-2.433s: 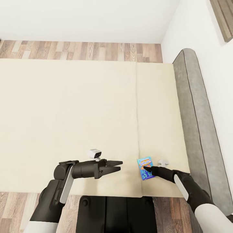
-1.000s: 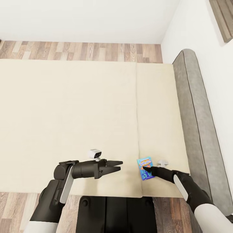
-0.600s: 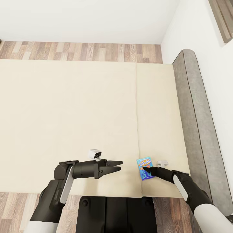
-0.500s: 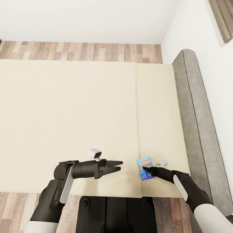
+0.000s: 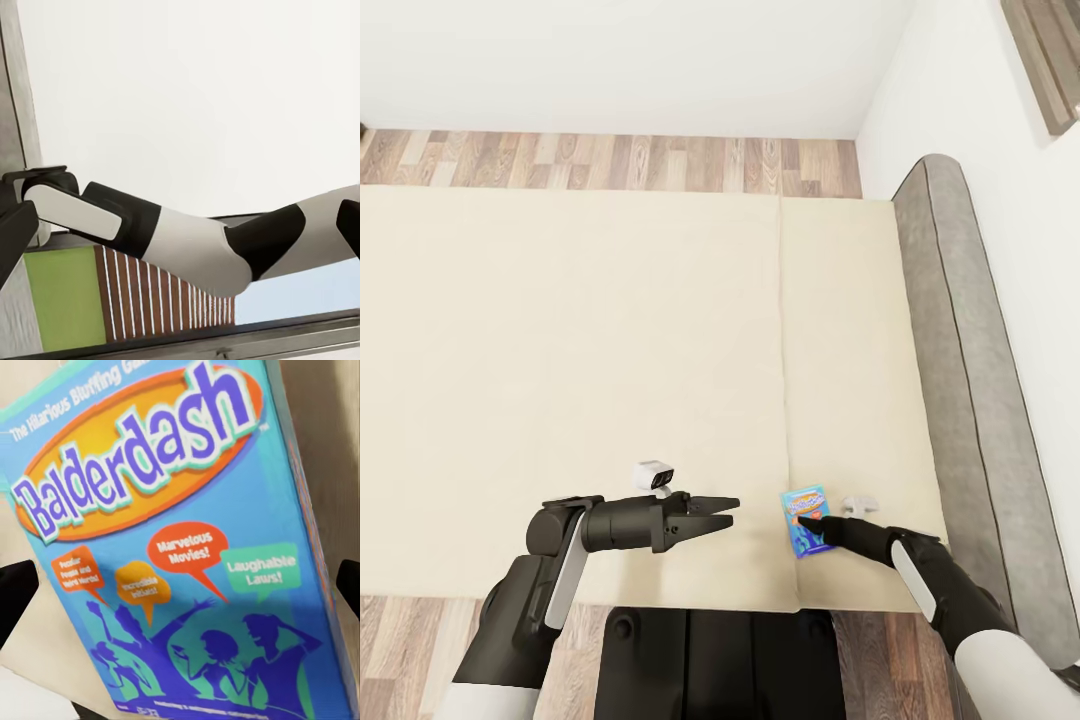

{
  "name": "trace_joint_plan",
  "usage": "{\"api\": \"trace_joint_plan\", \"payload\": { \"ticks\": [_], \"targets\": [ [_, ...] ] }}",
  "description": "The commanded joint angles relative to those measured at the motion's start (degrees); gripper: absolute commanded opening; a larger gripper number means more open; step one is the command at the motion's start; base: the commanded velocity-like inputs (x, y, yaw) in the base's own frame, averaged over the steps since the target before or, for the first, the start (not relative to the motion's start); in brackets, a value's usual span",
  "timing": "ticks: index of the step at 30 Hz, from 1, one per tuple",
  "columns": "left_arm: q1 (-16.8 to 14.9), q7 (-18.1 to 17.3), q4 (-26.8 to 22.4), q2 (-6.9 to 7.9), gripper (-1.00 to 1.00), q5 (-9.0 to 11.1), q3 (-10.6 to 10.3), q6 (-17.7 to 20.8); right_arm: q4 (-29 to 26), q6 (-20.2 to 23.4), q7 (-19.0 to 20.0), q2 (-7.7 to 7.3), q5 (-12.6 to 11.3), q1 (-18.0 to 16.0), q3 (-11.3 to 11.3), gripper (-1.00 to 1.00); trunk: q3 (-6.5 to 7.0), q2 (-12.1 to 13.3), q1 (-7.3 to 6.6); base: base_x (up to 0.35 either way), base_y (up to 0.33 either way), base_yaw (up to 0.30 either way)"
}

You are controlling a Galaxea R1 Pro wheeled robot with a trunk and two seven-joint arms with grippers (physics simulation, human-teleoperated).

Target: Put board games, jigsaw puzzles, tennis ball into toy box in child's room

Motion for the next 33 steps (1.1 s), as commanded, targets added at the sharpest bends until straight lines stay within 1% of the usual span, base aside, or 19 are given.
{"api": "trace_joint_plan", "payload": {
  "ticks": [1,33],
  "targets": [
    [-0.03,-0.10,0.01,-0.02,1.00,0.06,-0.03,0.59,0.00,0.65,0.09,1.18,-1.26,0.03,0.19,1.00,-0.02,-0.07,0.05,0.000,0.000,0.000],
    [-0.03,-0.11,0.01,-0.02,1.00,0.02,-0.03,0.57,0.02,0.70,0.09,1.17,-1.26,0.04,0.20,1.00,0.40,-0.07,0.05,0.000,0.000,0.000]
  ]
}}
